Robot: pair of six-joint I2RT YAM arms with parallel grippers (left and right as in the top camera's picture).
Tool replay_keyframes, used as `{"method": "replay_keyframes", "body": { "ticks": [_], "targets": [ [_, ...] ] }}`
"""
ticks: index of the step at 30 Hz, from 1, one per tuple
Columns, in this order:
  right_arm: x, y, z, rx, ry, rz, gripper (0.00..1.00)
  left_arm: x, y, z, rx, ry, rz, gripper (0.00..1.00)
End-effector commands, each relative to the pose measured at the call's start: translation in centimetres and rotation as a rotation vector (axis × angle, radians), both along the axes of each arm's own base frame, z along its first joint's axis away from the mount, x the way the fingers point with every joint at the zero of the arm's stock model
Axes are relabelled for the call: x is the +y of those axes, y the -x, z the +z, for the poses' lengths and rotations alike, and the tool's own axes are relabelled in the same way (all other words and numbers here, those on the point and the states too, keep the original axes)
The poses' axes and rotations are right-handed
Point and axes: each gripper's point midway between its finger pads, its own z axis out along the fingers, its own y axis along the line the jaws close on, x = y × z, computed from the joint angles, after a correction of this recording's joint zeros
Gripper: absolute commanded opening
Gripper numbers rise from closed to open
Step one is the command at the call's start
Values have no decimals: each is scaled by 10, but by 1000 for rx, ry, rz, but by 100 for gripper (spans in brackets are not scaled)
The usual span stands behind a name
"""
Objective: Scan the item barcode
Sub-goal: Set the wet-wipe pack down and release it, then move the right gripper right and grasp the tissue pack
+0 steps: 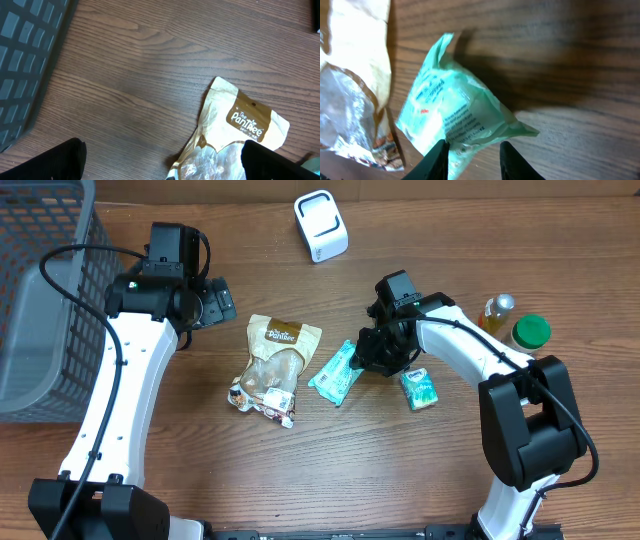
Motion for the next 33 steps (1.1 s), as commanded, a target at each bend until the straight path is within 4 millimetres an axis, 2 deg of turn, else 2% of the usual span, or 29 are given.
{"method": "replay_keyframes", "body": {
  "ticks": [1,6,10,13,15,19,21,26,33],
  "targets": [
    [1,-6,7,-28,1,12,31,-1,-2,4,-8,-13,-25,100],
    [-5,1,10,9,14,21,29,-1,-2,4,-8,-13,-25,100],
    [-11,2,35,-11,30,72,29,-1,-2,4,-8,-13,-25,100],
    [-35,-2,56,-39,133,42,35,-1,-2,4,-8,-13,-25,100],
    [-56,-3,62,-42,223,17,39,-1,-2,4,-8,-13,-25,100],
    [-104,10,58,17,411,-18,41,-1,-2,4,-8,-13,-25,99],
    [-117,18,55,50,460,-25,41,-1,-2,4,-8,-13,-25,99],
    [-131,30,36,85,514,-22,41,-1,-2,4,-8,-13,-25,99],
    [-134,40,15,99,521,8,41,-1,-2,4,-8,-13,-25,100]
  ]
}}
